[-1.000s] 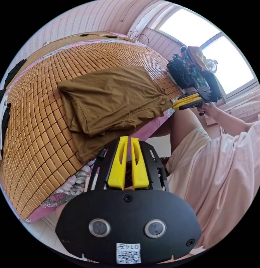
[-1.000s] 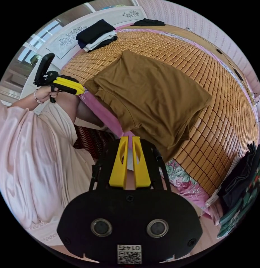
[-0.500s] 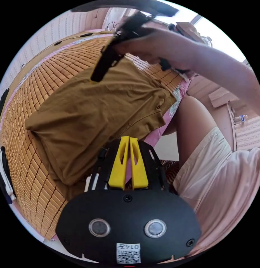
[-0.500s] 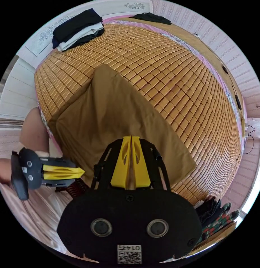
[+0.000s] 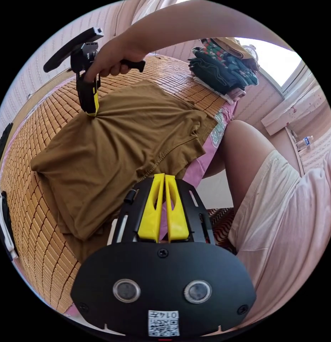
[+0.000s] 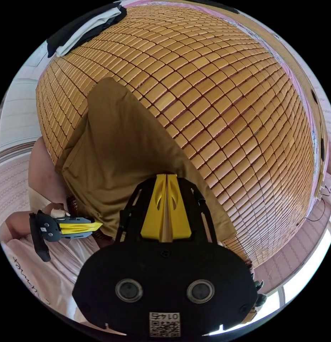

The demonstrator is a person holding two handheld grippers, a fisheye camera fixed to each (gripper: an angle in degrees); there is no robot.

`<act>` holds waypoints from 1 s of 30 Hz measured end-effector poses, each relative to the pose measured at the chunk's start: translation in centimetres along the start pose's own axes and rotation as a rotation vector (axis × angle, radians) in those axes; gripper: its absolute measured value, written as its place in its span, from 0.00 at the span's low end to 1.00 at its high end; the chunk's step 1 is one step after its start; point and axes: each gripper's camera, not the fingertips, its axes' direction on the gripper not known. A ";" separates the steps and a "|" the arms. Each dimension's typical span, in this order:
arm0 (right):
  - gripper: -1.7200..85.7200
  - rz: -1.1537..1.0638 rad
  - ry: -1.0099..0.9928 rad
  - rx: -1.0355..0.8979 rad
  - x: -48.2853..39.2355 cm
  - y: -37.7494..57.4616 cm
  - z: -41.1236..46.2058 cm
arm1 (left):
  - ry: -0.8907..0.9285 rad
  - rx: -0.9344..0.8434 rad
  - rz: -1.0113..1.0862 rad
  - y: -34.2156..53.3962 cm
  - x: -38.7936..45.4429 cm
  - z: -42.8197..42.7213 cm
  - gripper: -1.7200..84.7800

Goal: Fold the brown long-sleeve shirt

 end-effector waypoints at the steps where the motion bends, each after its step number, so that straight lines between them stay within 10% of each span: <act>1: 0.01 -0.014 0.023 0.009 0.0 0.1 -0.9 | 0.004 0.004 -0.003 0.2 0.1 0.2 0.01; 11: 0.01 0.076 0.090 0.100 2.0 2.0 -0.9 | 0.002 0.040 -0.016 1.7 1.4 1.2 0.01; 16: 0.02 0.287 -0.091 0.474 4.9 16.4 -3.3 | 0.026 0.075 0.038 2.5 3.4 0.4 0.03; 30: 0.05 0.743 -0.392 0.446 7.3 40.6 9.5 | 0.093 0.106 0.249 -5.2 11.3 2.8 0.18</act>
